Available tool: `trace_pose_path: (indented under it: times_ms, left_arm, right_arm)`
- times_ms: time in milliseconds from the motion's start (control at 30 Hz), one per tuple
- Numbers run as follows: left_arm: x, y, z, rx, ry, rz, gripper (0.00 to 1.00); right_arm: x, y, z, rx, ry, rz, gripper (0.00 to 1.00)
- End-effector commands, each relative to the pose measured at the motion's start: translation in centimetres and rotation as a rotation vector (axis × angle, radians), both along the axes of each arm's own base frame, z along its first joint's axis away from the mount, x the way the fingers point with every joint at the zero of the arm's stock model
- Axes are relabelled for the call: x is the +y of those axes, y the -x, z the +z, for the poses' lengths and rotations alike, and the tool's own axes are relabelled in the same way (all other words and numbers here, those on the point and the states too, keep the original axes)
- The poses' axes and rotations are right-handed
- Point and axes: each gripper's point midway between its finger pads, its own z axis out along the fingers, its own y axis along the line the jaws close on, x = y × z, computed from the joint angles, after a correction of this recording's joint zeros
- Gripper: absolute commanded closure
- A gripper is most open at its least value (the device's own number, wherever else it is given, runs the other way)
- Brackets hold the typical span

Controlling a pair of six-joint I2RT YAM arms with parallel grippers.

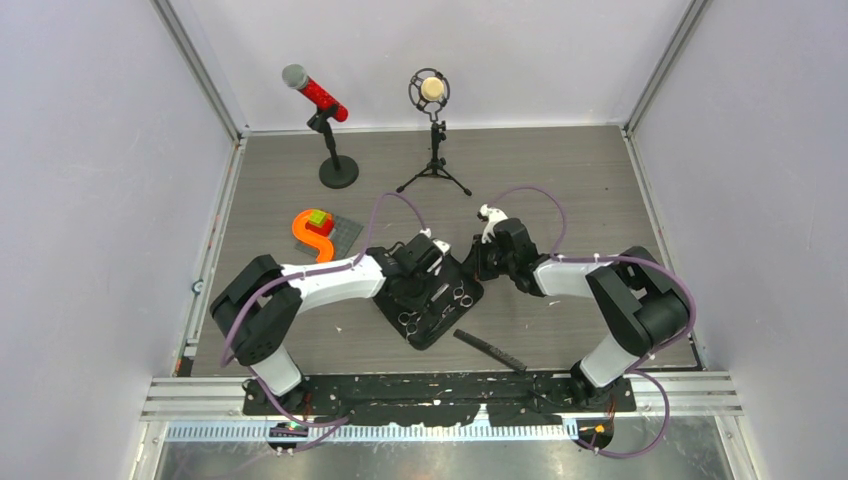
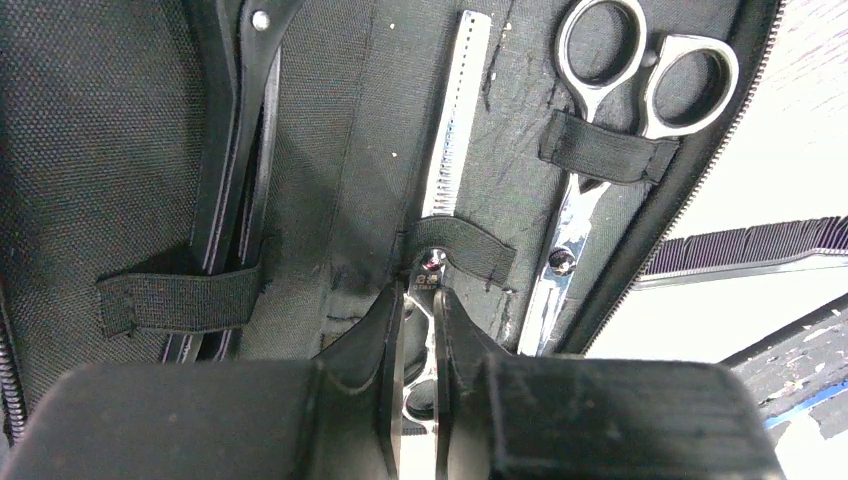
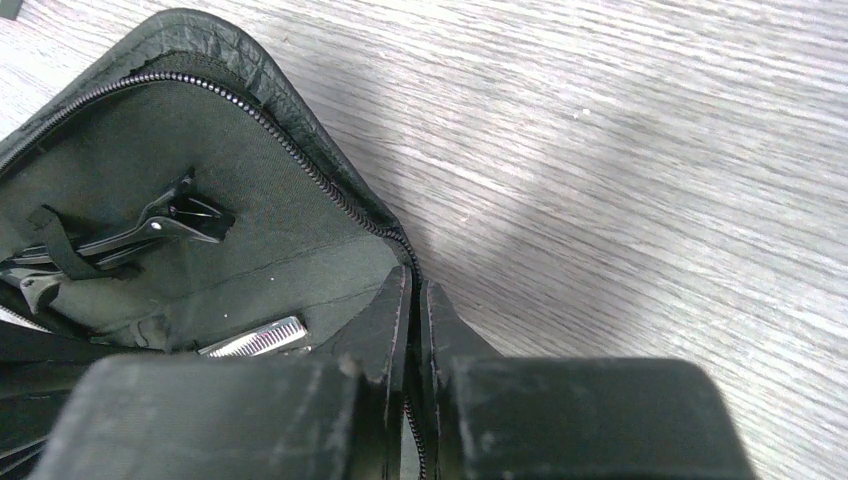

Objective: Sort the hair-cutting tools
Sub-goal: Adjust the scissors in the hairdressing tool bag.

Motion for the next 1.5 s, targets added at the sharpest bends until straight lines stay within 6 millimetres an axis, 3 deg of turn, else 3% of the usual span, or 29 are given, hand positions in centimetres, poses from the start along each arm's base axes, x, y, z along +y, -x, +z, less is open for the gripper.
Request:
trace_pose_path:
  times_ms: [0,133,233,367,467,533,633,733,867,1133,1467]
  left_arm:
    - [-3.8,-6.4,5.5,-0.259,0.184,0.06,0.93]
    - [-2.4,-5.1,5.4,-0.256,0.168,0.038,0.83]
    - [-1.7,-4.6,5.3,-0.248,0.149,0.03,0.76]
    - [-1.1,-4.5,4.7,-0.243,0.104,0.014,0.75]
    - [-0.9,-4.3,4.5,-0.229,0.089,0.011,0.72]
    - [-0.5,-4.1,5.4,-0.239,0.093,0.019,0.62]
    - [1.2,-3.4,6.7,-0.259,0.063,0.023,0.5]
    - [3.6,-1.9,6.1,-0.231,-0.008,0.015,0.45]
    - [4.7,0.5,4.3,-0.154,-0.068,-0.042,0.43]
    - [6.1,1.5,2.6,-0.137,-0.189,-0.11,0.42]
    - [6.1,3.2,0.7,-0.042,-0.199,-0.131,0.52]
  right_arm:
    - [1.1,5.8,-1.4,0.183,0.011,0.119,0.95]
    - [0.4,4.7,-0.8,0.146,0.096,0.13,0.9]
    - [0.2,4.1,0.1,0.13,0.147,0.152,0.78]
    - [0.0,3.8,0.8,0.128,0.184,0.178,0.71]
    - [-0.1,3.9,0.6,0.145,0.204,0.193,0.7]
    - [-0.3,4.2,0.1,0.16,0.219,0.202,0.7]
    - [-0.6,4.4,-0.4,0.173,0.234,0.205,0.74]
    - [-0.7,4.4,-0.5,0.173,0.242,0.206,0.79]
    - [-0.5,4.2,-0.6,0.172,0.239,0.209,0.83]
    - [-0.4,4.4,-0.9,0.179,0.232,0.212,0.87]
    - [-0.3,4.4,-1.1,0.182,0.227,0.21,0.9]
